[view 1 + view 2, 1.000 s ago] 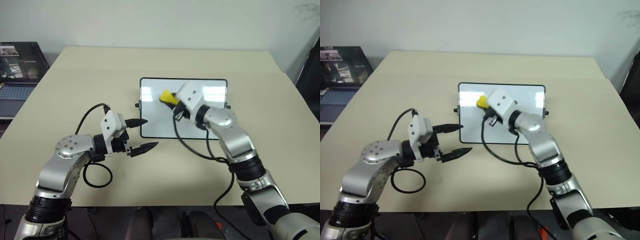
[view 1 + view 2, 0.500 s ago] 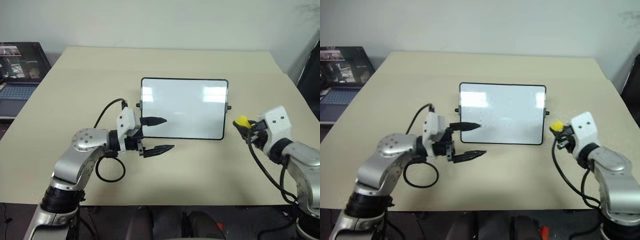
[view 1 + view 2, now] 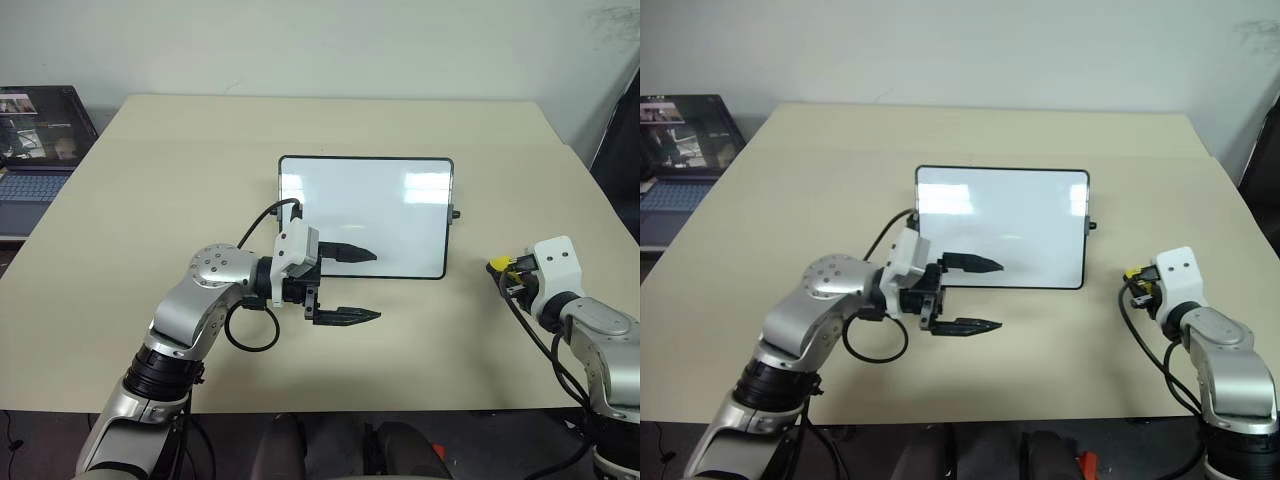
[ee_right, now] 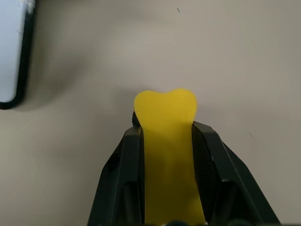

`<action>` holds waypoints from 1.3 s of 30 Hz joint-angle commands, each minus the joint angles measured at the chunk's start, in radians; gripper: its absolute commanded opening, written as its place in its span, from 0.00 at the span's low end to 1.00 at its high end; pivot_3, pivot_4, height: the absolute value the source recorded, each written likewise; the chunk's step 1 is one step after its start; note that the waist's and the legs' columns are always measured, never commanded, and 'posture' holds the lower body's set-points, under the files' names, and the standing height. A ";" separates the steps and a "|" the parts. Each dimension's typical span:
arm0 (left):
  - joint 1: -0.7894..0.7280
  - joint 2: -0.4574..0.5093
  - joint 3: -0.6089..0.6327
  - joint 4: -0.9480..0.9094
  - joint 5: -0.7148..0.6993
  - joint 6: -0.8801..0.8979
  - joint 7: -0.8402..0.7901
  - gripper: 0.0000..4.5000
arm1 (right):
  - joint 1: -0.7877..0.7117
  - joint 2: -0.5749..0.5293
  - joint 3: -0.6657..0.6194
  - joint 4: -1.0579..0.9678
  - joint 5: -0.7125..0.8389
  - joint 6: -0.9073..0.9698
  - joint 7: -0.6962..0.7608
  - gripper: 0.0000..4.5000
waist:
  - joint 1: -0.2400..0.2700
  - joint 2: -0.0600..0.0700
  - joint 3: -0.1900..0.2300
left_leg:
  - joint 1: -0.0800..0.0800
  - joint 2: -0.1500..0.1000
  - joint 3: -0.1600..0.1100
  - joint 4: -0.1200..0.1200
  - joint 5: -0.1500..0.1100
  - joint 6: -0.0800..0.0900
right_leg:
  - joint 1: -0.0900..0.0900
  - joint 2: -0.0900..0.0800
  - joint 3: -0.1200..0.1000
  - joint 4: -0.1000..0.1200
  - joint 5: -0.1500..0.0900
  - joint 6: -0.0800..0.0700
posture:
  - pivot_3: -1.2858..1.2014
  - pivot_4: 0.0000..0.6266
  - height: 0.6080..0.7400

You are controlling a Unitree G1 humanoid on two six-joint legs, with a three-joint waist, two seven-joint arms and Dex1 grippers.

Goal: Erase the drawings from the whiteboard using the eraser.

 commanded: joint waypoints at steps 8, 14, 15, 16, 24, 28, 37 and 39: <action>0.046 0.017 0.032 -0.052 -0.005 -0.007 0.027 1.00 | -0.055 0.039 -0.150 0.157 0.070 -0.025 -0.081 0.39 | -0.001 0.000 0.000 | 0.000 0.000 0.000 0.001 0.000 0.000 | 0.000 0.000 0.000 0.000 0.000 0.000 | 0.52 0.24 1.00; 0.108 0.049 0.077 -0.082 -0.004 0.004 0.081 1.00 | -0.064 0.078 -0.172 0.088 0.130 -0.019 -0.103 0.82 | -0.001 0.001 0.000 | 0.000 0.000 0.000 0.000 0.000 0.000 | 0.000 0.000 0.000 0.001 0.000 0.000 | 0.52 0.24 1.00; 0.122 0.054 0.094 -0.090 -0.006 0.010 0.098 1.00 | -0.058 0.082 -0.172 0.045 0.136 -0.019 -0.110 0.91 | -0.001 0.002 0.000 | 0.000 0.000 0.000 0.000 0.000 0.000 | 0.000 0.000 0.000 0.001 0.000 0.000 | 0.52 0.24 1.00; 0.137 0.060 0.112 -0.100 -0.011 0.018 0.117 1.00 | -0.046 0.081 -0.169 -0.002 0.136 -0.034 -0.113 0.99 | -0.001 0.002 0.000 | 0.000 0.000 0.000 0.001 0.000 0.000 | 0.000 0.000 0.001 0.001 0.000 0.000 | 0.52 0.24 1.00; 0.336 0.037 0.339 -0.239 -0.097 0.100 0.345 1.00 | 0.109 0.226 -0.088 -0.321 0.160 -0.338 -0.128 0.99 | -0.001 0.002 -0.001 | 0.000 0.001 -0.002 0.000 0.000 0.000 | 0.000 0.000 0.000 0.000 0.000 0.000 | 0.52 0.24 1.00; 0.419 -0.086 0.450 -0.277 -0.070 0.076 0.582 1.00 | 0.228 0.328 0.012 -0.310 0.152 -0.519 -0.104 0.99 | 0.000 0.002 -0.001 | 0.000 0.001 -0.004 0.000 0.000 0.000 | 0.001 -0.002 -0.001 0.000 0.000 0.000 | 0.52 0.24 1.00; 0.541 -0.251 0.531 -0.193 0.164 -0.108 0.907 1.00 | 0.394 0.386 0.178 -0.041 0.087 -0.914 -0.041 0.99 | 0.001 0.000 -0.003 | 0.002 0.001 -0.006 0.002 0.000 0.000 | 0.003 -0.002 -0.003 0.001 0.000 0.000 | 0.52 0.24 1.00; 0.546 -0.267 0.528 -0.190 0.186 -0.114 0.943 1.00 | 0.379 0.375 0.169 0.001 0.100 -0.938 -0.026 0.99 | 0.002 0.000 -0.003 | 0.002 0.000 -0.006 0.003 0.000 0.000 | 0.004 -0.002 -0.003 0.001 0.000 0.000 | 0.52 0.24 1.00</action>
